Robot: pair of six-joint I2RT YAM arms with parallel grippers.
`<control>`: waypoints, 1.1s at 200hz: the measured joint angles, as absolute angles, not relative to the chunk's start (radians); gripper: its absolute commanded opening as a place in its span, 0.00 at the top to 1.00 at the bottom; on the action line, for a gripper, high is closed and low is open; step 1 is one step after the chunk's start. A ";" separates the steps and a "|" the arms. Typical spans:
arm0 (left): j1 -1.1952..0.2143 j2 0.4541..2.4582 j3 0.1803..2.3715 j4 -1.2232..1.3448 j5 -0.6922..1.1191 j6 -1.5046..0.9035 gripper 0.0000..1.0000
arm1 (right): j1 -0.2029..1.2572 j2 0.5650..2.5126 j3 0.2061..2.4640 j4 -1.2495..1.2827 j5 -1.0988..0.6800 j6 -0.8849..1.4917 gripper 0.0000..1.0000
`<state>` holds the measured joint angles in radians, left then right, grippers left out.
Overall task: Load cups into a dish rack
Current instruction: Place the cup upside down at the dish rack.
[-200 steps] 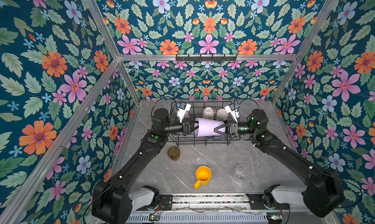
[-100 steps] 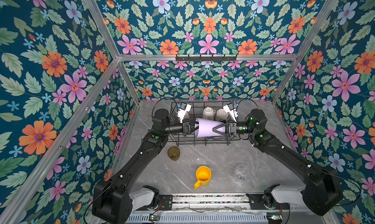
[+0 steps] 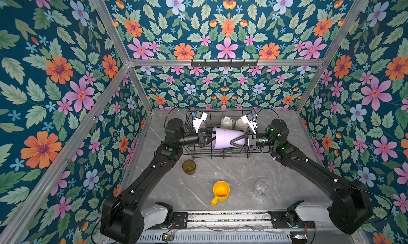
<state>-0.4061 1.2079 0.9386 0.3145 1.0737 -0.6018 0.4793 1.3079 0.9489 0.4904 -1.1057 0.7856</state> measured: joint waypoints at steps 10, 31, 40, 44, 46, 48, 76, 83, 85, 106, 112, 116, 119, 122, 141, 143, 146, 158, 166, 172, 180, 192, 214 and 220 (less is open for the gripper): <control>-0.406 1.209 0.938 0.316 1.074 -0.602 1.00 | 0.479 1.308 0.949 0.491 -1.103 0.786 0.11; -0.406 1.211 0.934 0.319 1.074 -0.605 1.00 | 0.480 1.308 0.949 0.490 -1.098 0.786 0.12; -0.406 1.211 0.931 0.320 1.075 -0.606 1.00 | 0.480 1.308 0.950 0.490 -1.098 0.786 0.14; -0.406 1.211 0.931 0.320 1.075 -0.606 1.00 | 0.480 1.308 0.950 0.490 -1.097 0.786 0.15; -0.406 1.211 0.930 0.320 1.075 -0.606 1.00 | 0.480 1.308 0.951 0.490 -1.097 0.786 0.16; -0.406 1.211 0.929 0.320 1.075 -0.606 1.00 | 0.480 1.308 0.951 0.490 -1.096 0.786 0.16; -0.406 1.211 0.926 0.320 1.079 -0.613 1.00 | 0.480 1.309 0.951 0.492 -1.100 0.790 0.28; -0.406 1.211 0.926 0.321 1.085 -0.613 1.00 | 0.480 1.309 0.951 0.495 -1.108 0.793 0.34; -0.406 1.211 0.926 0.321 1.087 -0.613 1.00 | 0.480 1.309 0.951 0.496 -1.111 0.793 0.36; -0.405 1.211 0.927 0.327 1.102 -0.619 1.00 | 0.479 1.309 0.954 0.505 -1.127 0.802 0.43; -0.405 1.211 0.928 0.328 1.102 -0.619 1.00 | 0.478 1.309 0.955 0.506 -1.130 0.803 0.48; -0.405 1.211 0.929 0.328 1.103 -0.619 1.00 | 0.478 1.309 0.955 0.507 -1.132 0.803 0.50; -0.405 1.211 0.929 0.328 1.104 -0.619 1.00 | 0.478 1.309 0.955 0.509 -1.133 0.803 0.53; -0.405 1.211 0.929 0.328 1.105 -0.618 1.00 | 0.478 1.309 0.955 0.510 -1.133 0.803 0.55; -0.404 1.211 0.930 0.329 1.106 -0.618 1.00 | 0.479 1.309 0.958 0.512 -1.135 0.803 0.72; -0.404 1.211 0.930 0.329 1.106 -0.618 1.00 | 0.479 1.309 0.958 0.511 -1.135 0.803 0.74; -0.404 1.211 0.930 0.329 1.106 -0.618 0.99 | 0.479 1.309 0.960 0.510 -1.135 0.803 0.78; -0.404 1.211 0.930 0.335 1.106 -0.619 0.97 | 0.479 1.309 0.965 0.503 -1.135 0.800 0.93; -0.404 1.211 0.930 0.337 1.105 -0.620 0.96 | 0.479 1.309 0.969 0.496 -1.135 0.799 1.00; -0.404 1.211 0.931 0.337 1.105 -0.620 0.95 | 0.479 1.308 0.971 0.490 -1.134 0.797 1.00; -0.404 1.211 0.932 0.337 1.104 -0.620 0.94 | 0.479 1.307 0.975 0.481 -1.133 0.790 1.00; -0.404 1.211 0.933 0.340 1.104 -0.620 0.92 | 0.479 1.304 0.980 0.470 -1.131 0.783 1.00; -0.403 1.211 0.936 0.342 1.101 -0.620 0.86 | 0.480 1.298 0.986 0.455 -1.118 0.778 1.00; -0.403 1.211 0.936 0.340 1.093 -0.619 0.83 | 0.480 1.297 0.988 0.446 -1.109 0.776 1.00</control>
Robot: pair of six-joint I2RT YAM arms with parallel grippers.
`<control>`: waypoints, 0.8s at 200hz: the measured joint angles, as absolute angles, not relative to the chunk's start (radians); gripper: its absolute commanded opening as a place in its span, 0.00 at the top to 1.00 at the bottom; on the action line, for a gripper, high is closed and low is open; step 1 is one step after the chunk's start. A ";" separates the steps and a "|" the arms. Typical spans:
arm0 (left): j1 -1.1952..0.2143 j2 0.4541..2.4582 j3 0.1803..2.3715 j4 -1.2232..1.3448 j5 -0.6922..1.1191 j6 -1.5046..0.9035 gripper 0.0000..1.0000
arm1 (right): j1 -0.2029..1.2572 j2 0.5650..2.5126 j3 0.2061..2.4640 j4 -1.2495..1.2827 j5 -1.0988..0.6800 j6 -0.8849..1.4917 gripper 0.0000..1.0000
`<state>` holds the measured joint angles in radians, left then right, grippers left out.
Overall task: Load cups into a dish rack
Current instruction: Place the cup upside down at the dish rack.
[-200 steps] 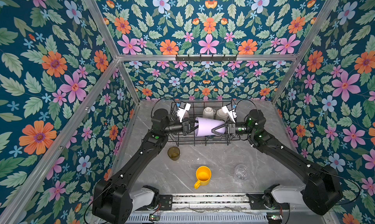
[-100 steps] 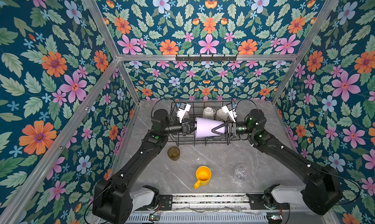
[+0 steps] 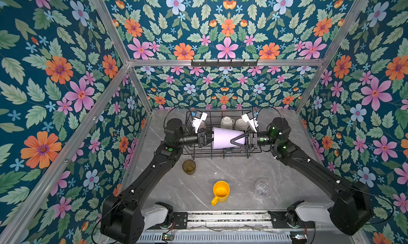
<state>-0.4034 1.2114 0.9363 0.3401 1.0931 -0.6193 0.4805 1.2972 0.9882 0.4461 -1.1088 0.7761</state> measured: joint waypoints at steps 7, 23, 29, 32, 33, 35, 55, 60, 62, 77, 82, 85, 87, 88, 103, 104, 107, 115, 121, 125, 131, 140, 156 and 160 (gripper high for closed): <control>-0.404 1.212 0.938 0.335 1.074 -0.619 0.80 | 0.482 1.295 0.991 0.434 -1.091 0.774 1.00; -0.404 1.213 0.939 0.327 1.066 -0.617 0.71 | 0.479 1.287 0.996 0.402 -1.070 0.765 1.00; -0.404 1.213 0.941 0.326 1.066 -0.617 0.67 | 0.476 1.281 0.997 0.389 -1.063 0.760 1.00; -0.404 1.213 0.942 0.324 1.066 -0.616 0.64 | 0.474 1.277 0.998 0.383 -1.060 0.758 1.00; -0.404 1.213 0.942 0.324 1.066 -0.615 0.63 | 0.473 1.275 0.998 0.380 -1.058 0.758 1.00; -0.404 1.213 0.942 0.323 1.066 -0.615 0.61 | 0.472 1.274 0.998 0.377 -1.055 0.757 1.00; -0.404 1.213 0.947 0.310 1.063 -0.599 0.39 | 0.446 1.247 1.000 0.344 -1.024 0.754 1.00; -0.404 1.213 0.948 0.308 1.061 -0.598 0.31 | 0.439 1.239 1.001 0.335 -1.014 0.754 1.00; -0.404 1.213 0.948 0.306 1.060 -0.598 0.29 | 0.436 1.237 1.001 0.333 -1.010 0.754 1.00; -0.402 1.213 0.950 0.291 1.045 -0.594 0.13 | 0.413 1.213 1.006 0.302 -1.010 0.747 1.00; -0.402 1.213 0.951 0.287 1.044 -0.589 0.10 | 0.404 1.203 1.008 0.289 -1.008 0.746 1.00; -0.401 1.213 0.951 0.282 1.044 -0.585 0.08 | 0.399 1.197 1.008 0.282 -1.008 0.744 1.00; -0.401 1.212 0.951 0.279 1.043 -0.582 0.07 | 0.395 1.193 1.009 0.276 -1.008 0.741 1.00; -0.401 1.212 0.951 0.276 1.042 -0.579 0.07 | 0.395 1.192 1.010 0.274 -1.008 0.741 1.00; -0.399 1.205 0.957 0.235 1.013 -0.553 0.01 | 0.367 1.161 1.019 0.225 -0.999 0.723 1.00; -0.399 1.203 0.958 0.230 1.011 -0.549 0.01 | 0.364 1.158 1.020 0.218 -0.998 0.720 1.00; -0.399 1.201 0.961 0.220 1.007 -0.541 0.01 | 0.357 1.151 1.023 0.202 -0.994 0.713 1.00; -0.398 1.195 0.969 0.192 0.991 -0.519 0.01 | 0.342 1.135 1.032 0.158 -0.986 0.696 1.00; -0.396 1.189 0.976 0.168 0.976 -0.502 0.01 | 0.329 1.119 1.045 0.109 -0.971 0.675 1.00; -0.395 1.185 0.982 0.152 0.964 -0.488 0.01 | 0.323 1.111 1.055 0.077 -0.960 0.662 1.00; -0.393 1.179 0.987 0.130 0.945 -0.470 0.00 | 0.316 1.098 1.076 0.022 -0.941 0.636 1.00; -0.389 1.171 0.996 0.094 0.907 -0.443 0.01 | 0.310 1.083 1.114 -0.070 -0.908 0.587 1.00; -0.379 1.158 1.005 0.036 0.830 -0.404 0.01 | 0.310 1.075 1.189 -0.235 -0.846 0.496 1.00; -0.378 1.154 1.006 0.020 0.810 -0.392 0.01 | 0.310 1.077 1.209 -0.276 -0.824 0.476 1.00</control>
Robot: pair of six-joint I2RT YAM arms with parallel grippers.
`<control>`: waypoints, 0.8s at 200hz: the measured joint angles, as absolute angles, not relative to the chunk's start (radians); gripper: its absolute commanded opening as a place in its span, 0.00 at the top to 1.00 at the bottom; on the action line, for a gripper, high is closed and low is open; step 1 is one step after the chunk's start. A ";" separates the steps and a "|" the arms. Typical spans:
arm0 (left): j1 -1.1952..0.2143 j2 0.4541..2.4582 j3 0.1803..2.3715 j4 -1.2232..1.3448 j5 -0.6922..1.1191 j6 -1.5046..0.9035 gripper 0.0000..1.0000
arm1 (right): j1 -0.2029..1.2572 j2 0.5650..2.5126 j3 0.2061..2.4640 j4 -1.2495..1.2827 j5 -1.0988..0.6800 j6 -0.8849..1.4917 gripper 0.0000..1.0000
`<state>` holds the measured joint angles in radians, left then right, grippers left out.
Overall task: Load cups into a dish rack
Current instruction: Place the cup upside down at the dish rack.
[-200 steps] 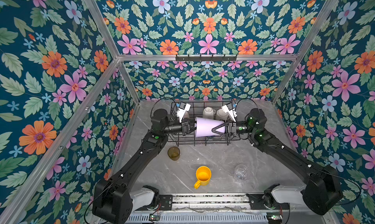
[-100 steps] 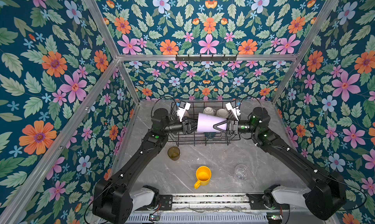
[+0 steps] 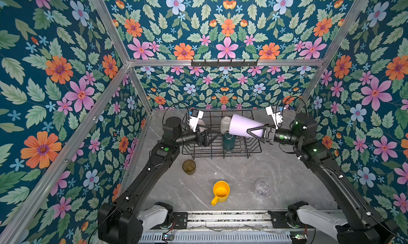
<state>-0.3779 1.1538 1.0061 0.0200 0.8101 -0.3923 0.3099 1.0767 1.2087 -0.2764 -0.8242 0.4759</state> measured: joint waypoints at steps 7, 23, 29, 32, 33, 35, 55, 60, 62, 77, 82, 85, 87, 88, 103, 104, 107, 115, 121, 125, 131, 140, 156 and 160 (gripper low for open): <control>-0.373 1.147 1.007 -0.005 0.768 -0.381 0.01 | 0.309 1.083 1.243 -0.351 -0.778 0.438 1.00; -0.367 1.126 1.007 -0.057 0.648 -0.357 0.00 | 0.308 1.110 1.319 -0.508 -0.662 0.363 1.00; -0.366 1.118 1.007 -0.077 0.596 -0.349 0.01 | 0.307 1.122 1.345 -0.561 -0.620 0.337 1.00; -0.366 1.114 1.007 -0.085 0.570 -0.344 0.01 | 0.307 1.129 1.358 -0.586 -0.600 0.325 1.00; -0.365 1.112 1.007 -0.089 0.559 -0.342 0.01 | 0.307 1.133 1.364 -0.599 -0.590 0.319 1.00; -0.365 1.110 1.007 -0.093 0.544 -0.340 0.01 | 0.307 1.136 1.371 -0.612 -0.580 0.313 1.00; -0.362 1.083 0.995 -0.142 0.358 -0.327 0.01 | 0.308 1.188 1.450 -0.756 -0.463 0.245 1.00; -0.362 1.073 0.987 -0.152 0.314 -0.323 0.01 | 0.308 1.203 1.467 -0.783 -0.439 0.229 1.00; -0.362 1.069 0.983 -0.155 0.297 -0.320 0.01 | 0.308 1.209 1.475 -0.796 -0.427 0.224 1.00; -0.361 1.033 0.944 -0.166 0.193 -0.313 0.01 | 0.315 1.260 1.523 -0.868 -0.356 0.190 1.00; -0.362 1.017 0.929 -0.166 0.162 -0.313 0.01 | 0.321 1.280 1.541 -0.891 -0.331 0.179 1.00; -0.362 1.008 0.920 -0.168 0.148 -0.313 0.01 | 0.326 1.291 1.551 -0.902 -0.318 0.174 1.00; -0.362 1.001 0.914 -0.168 0.138 -0.313 0.01 | 0.330 1.301 1.559 -0.912 -0.307 0.170 1.00; -0.362 0.999 0.912 -0.168 0.134 -0.313 0.01 | 0.332 1.307 1.564 -0.918 -0.300 0.167 1.00; -0.362 0.953 0.875 -0.162 0.073 -0.312 0.01 | 0.368 1.370 1.614 -0.973 -0.212 0.140 1.00; -0.362 0.951 0.873 -0.161 0.071 -0.312 0.01 | 0.373 1.377 1.620 -0.977 -0.203 0.137 1.00; -0.362 0.942 0.865 -0.157 0.057 -0.311 0.01 | 0.381 1.391 1.630 -0.989 -0.185 0.131 1.00; -0.362 0.923 0.849 -0.151 0.036 -0.309 0.01 | 0.401 1.428 1.658 -1.015 -0.142 0.120 1.00; -0.362 0.910 0.838 -0.149 0.019 -0.309 0.01 | 0.410 1.453 1.678 -1.031 -0.122 0.110 1.00; -0.362 0.903 0.833 -0.149 0.007 -0.308 0.01 | 0.414 1.472 1.689 -1.041 -0.110 0.101 1.00; -0.361 0.894 0.826 -0.147 -0.005 -0.307 0.01 | 0.418 1.496 1.704 -1.053 -0.091 0.096 1.00; -0.361 0.883 0.818 -0.144 -0.022 -0.303 0.01 | 0.419 1.530 1.724 -1.070 -0.064 0.095 1.00; -0.361 0.868 0.808 -0.144 -0.049 -0.289 0.01 | 0.418 1.590 1.757 -1.097 -0.017 0.084 1.00; -0.361 0.864 0.805 -0.144 -0.055 -0.287 0.01 | 0.419 1.605 1.765 -1.104 -0.010 0.082 1.00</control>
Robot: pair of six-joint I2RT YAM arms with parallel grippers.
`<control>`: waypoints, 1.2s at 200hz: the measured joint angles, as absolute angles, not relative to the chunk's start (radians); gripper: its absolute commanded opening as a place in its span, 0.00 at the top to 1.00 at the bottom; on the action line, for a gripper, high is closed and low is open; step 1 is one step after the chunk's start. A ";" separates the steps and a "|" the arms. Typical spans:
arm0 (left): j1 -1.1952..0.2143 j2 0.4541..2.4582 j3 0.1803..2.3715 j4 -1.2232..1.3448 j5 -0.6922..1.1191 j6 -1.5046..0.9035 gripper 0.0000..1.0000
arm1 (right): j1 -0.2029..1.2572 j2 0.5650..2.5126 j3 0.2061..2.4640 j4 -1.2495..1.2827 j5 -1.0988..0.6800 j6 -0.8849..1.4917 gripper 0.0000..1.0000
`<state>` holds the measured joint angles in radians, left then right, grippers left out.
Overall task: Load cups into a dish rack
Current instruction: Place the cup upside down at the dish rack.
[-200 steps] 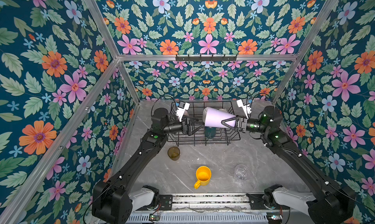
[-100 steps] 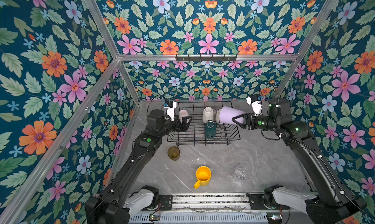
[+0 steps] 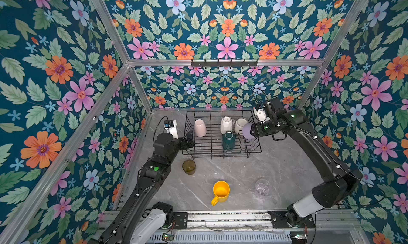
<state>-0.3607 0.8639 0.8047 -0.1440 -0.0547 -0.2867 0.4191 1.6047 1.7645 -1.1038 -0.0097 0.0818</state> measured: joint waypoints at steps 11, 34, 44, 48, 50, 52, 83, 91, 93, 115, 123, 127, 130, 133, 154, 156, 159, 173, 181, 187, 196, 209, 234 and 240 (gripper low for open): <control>-0.361 0.853 0.797 -0.144 -0.066 -0.286 0.01 | 0.422 1.637 1.786 -1.113 -0.004 0.076 1.00; -0.361 0.832 0.785 -0.145 -0.089 -0.276 0.01 | 0.429 1.716 1.843 -1.133 0.023 0.067 1.00; -0.361 0.825 0.780 -0.146 -0.099 -0.266 0.01 | 0.431 1.748 1.866 -1.142 0.033 0.060 1.00; -0.361 0.823 0.779 -0.146 -0.104 -0.263 0.01 | 0.431 1.763 1.876 -1.147 0.034 0.056 1.00; -0.361 0.822 0.778 -0.146 -0.105 -0.263 0.01 | 0.432 1.769 1.880 -1.148 0.036 0.055 1.00; -0.361 0.820 0.777 -0.146 -0.106 -0.263 0.01 | 0.432 1.774 1.884 -1.150 0.037 0.054 1.00; -0.360 0.805 0.767 -0.149 -0.127 -0.259 0.01 | 0.438 1.853 1.926 -1.158 0.060 0.049 1.00; -0.360 0.803 0.766 -0.149 -0.131 -0.257 0.01 | 0.439 1.869 1.932 -1.162 0.066 0.049 1.00; -0.360 0.802 0.765 -0.149 -0.132 -0.257 0.01 | 0.439 1.872 1.932 -1.163 0.066 0.049 1.00; -0.360 0.801 0.765 -0.151 -0.136 -0.256 0.01 | 0.444 1.913 1.948 -1.179 0.074 0.049 1.00; -0.360 0.801 0.765 -0.151 -0.137 -0.256 0.01 | 0.446 1.926 1.953 -1.180 0.073 0.048 1.00; -0.360 0.801 0.765 -0.151 -0.138 -0.256 0.01 | 0.447 1.932 1.956 -1.181 0.073 0.047 1.00; -0.360 0.801 0.765 -0.151 -0.138 -0.256 0.01 | 0.447 1.936 1.957 -1.182 0.073 0.046 1.00; -0.360 0.801 0.765 -0.151 -0.138 -0.256 0.01 | 0.448 1.940 1.959 -1.181 0.073 0.046 1.00; -0.360 0.802 0.765 -0.151 -0.139 -0.255 0.01 | 0.448 1.971 1.964 -1.181 0.071 0.046 1.00; -0.360 0.802 0.765 -0.151 -0.139 -0.254 0.01 | 0.448 1.974 1.964 -1.181 0.070 0.046 1.00; -0.360 0.802 0.765 -0.151 -0.139 -0.253 0.01 | 0.448 1.978 1.966 -1.181 0.069 0.046 1.00; -0.360 0.802 0.765 -0.151 -0.139 -0.253 0.01 | 0.447 1.999 1.969 -1.180 0.068 0.046 1.00; -0.360 0.803 0.765 -0.151 -0.139 -0.253 0.01 | 0.447 2.011 1.971 -1.181 0.069 0.046 1.00; -0.360 0.804 0.765 -0.151 -0.139 -0.253 0.01 | 0.447 2.018 1.972 -1.180 0.068 0.046 1.00; -0.360 0.805 0.765 -0.152 -0.139 -0.253 0.01 | 0.447 2.029 1.972 -1.178 0.068 0.046 1.00; -0.360 0.804 0.766 -0.154 -0.139 -0.253 0.01 | 0.448 2.044 1.974 -1.175 0.062 0.047 1.00; -0.360 0.802 0.767 -0.158 -0.139 -0.253 0.01 | 0.448 2.069 1.983 -1.171 0.062 0.047 1.00; -0.360 0.802 0.768 -0.158 -0.139 -0.253 0.01 | 0.448 2.075 1.986 -1.170 0.062 0.047 1.00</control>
